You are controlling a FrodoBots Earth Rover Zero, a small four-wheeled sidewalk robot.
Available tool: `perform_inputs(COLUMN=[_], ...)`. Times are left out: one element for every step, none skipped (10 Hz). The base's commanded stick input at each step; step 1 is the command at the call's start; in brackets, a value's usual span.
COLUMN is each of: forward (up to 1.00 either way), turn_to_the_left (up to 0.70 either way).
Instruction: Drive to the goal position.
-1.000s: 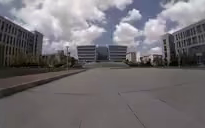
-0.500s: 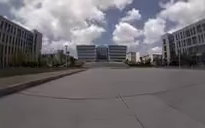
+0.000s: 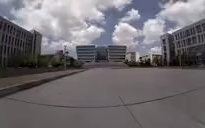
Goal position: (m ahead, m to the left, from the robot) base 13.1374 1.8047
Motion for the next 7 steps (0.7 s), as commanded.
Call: perform_inputs(forward=[0.7, 0.7, 0.7, 0.7, 0.7, 0.7, 0.7], turn_to_the_left=[0.0, 0.0, 0.0, 0.0, 0.0, 0.0, 0.0])
